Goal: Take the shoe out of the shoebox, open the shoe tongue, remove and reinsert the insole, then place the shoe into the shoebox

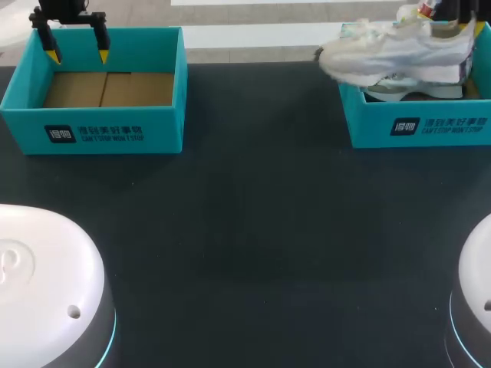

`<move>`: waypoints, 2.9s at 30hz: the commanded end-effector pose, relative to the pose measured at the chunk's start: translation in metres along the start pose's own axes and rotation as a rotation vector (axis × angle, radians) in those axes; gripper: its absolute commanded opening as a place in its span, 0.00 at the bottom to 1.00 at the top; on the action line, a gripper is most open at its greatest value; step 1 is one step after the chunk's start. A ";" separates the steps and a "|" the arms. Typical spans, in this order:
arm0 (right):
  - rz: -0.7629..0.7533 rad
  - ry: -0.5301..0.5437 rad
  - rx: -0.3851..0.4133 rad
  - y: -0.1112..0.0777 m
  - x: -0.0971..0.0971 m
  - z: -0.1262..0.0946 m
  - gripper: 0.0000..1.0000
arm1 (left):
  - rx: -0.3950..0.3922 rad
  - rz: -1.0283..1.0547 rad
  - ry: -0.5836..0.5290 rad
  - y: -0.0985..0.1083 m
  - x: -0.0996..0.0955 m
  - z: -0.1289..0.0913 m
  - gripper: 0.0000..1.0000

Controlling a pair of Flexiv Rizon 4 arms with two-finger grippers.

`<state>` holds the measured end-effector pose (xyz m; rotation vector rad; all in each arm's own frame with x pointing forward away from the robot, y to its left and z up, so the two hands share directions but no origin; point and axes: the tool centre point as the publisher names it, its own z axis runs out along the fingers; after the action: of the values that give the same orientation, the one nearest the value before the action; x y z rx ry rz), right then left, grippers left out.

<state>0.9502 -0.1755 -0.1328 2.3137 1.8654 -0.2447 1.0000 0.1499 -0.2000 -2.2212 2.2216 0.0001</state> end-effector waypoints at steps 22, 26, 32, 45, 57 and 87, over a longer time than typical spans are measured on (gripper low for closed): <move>-0.020 0.000 -0.006 -0.177 0.132 0.001 0.00 | 0.000 0.000 0.000 0.000 0.000 0.000 1.00; -0.020 0.000 -0.006 -0.177 0.132 0.001 0.00 | 0.000 0.000 0.000 0.000 0.000 0.000 1.00; -0.020 0.000 -0.006 -0.177 0.132 0.001 0.00 | 0.000 0.000 0.000 0.000 0.000 0.000 1.00; -0.023 0.003 -0.013 -0.207 0.163 0.011 0.00 | 0.000 0.000 0.000 0.000 0.000 0.000 1.00; -0.022 -0.021 0.014 -0.269 0.216 0.038 0.00 | 0.000 0.000 0.000 0.000 0.000 0.000 1.00; -0.050 0.013 -0.042 -0.295 0.259 0.147 0.00 | 0.000 0.000 0.000 0.000 0.000 0.000 1.00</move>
<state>0.7107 0.0966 -0.3313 2.2498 1.9176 -0.1864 1.0000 0.1498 -0.2001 -2.2213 2.2216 0.0002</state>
